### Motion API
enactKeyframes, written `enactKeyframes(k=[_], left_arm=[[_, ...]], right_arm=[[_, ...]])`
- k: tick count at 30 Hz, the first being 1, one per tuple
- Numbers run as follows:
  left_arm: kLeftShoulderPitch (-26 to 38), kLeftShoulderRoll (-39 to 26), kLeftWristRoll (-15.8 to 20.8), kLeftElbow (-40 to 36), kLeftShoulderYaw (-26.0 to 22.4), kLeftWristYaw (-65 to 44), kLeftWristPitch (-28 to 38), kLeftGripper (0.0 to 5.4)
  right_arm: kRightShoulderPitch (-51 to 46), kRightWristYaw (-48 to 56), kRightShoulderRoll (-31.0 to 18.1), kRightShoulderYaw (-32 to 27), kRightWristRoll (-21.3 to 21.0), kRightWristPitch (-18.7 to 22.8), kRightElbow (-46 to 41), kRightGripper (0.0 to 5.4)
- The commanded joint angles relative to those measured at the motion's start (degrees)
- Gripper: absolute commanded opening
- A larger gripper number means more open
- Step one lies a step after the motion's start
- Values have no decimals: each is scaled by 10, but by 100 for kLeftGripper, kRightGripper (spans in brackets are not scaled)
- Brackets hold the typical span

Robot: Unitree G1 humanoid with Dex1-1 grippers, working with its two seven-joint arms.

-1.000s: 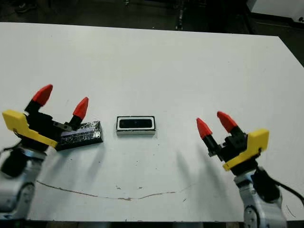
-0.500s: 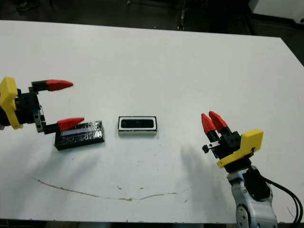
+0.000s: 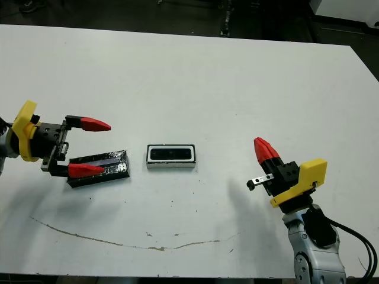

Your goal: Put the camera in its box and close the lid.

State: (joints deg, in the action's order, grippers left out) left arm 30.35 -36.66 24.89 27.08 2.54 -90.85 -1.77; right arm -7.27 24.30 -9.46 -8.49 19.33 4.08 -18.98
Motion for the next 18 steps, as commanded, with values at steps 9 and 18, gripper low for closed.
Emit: enactKeyframes(k=[9, 18], left_arm=[[-48, 3, -27, -28, -1, 25, 23, 540], [-68, 8, -32, -45, -14, 52, 31, 540]], right_arm=[[-5, 4, -10, 2, 3, -9, 13, 1], [-9, 2, -12, 7, -2, -10, 12, 1]])
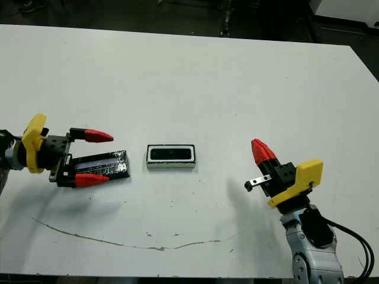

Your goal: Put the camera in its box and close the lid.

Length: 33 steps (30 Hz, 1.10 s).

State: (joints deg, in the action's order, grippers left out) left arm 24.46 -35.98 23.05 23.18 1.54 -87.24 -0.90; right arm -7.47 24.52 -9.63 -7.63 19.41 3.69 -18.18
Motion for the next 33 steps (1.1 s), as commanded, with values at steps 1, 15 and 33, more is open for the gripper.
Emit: enactKeyframes(k=[1, 15, 33], left_arm=[[-11, 1, -18, -8, -4, 23, 31, 540], [-22, -11, -81, -32, 14, 79, 81, 540], [12, -12, -102, 43, 43, 64, 56, 540]], right_arm=[[-8, -1, -10, -1, -5, -8, 4, 1], [-12, -3, -15, 1, -3, -6, 1, 1], [-14, -3, -19, 3, -1, -8, 2, 1]])
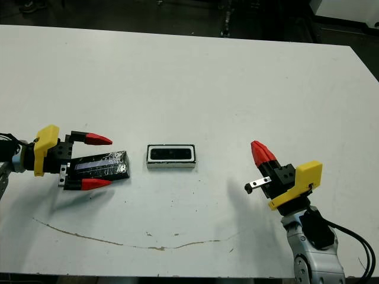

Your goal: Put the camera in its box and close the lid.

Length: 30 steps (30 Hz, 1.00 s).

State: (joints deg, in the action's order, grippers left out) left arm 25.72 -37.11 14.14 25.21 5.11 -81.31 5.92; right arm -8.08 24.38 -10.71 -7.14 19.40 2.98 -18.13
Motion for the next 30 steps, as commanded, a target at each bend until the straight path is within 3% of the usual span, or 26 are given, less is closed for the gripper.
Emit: enactKeyframes(k=[1, 16, 30], left_arm=[[2, 0, -16, 32, 8, 8, -11, 540], [28, -6, -45, 59, 28, 10, -55, 540], [36, -25, -93, -25, 65, 35, -104, 525]], right_arm=[[-8, -1, -8, -2, 0, 0, 2, 1], [-10, 0, -9, 1, -1, -1, 2, 1], [-12, -3, -9, 2, 1, 5, 0, 0]])
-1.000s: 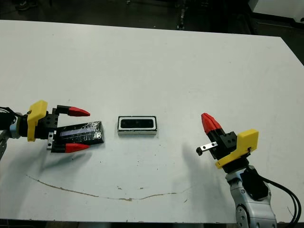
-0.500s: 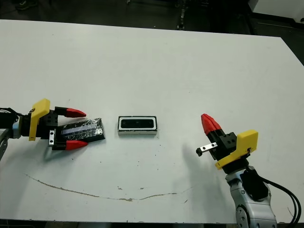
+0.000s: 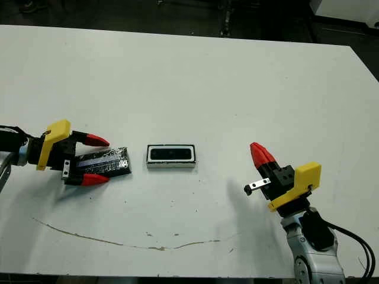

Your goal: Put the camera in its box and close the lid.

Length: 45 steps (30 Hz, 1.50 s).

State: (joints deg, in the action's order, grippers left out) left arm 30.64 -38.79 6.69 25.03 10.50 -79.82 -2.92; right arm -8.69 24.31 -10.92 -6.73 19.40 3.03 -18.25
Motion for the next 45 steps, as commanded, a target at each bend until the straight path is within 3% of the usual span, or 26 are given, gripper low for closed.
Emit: enactKeyframes(k=[1, 9, 15, 29, 33, 45], left_arm=[[-19, -7, -20, -35, 9, 29, -20, 517], [-37, -5, -13, -81, 11, 57, -86, 402], [-36, -13, -23, -94, 24, 53, -92, 317], [-35, -4, -13, -95, 13, 86, -103, 316], [-36, 15, 21, -98, -17, 118, -136, 316], [36, 38, 48, -77, -5, 96, -173, 316]], right_arm=[[-6, -3, -8, -2, 2, 7, 0, 0], [-2, 9, -7, -3, 4, -12, 14, 0], [-2, 4, -8, -3, 3, -1, 8, 0], [-3, 4, -8, 0, 2, 1, 5, 0], [-2, 3, -7, 2, 2, 0, 6, 0], [-5, -2, -7, 6, -1, 5, 5, 0]])
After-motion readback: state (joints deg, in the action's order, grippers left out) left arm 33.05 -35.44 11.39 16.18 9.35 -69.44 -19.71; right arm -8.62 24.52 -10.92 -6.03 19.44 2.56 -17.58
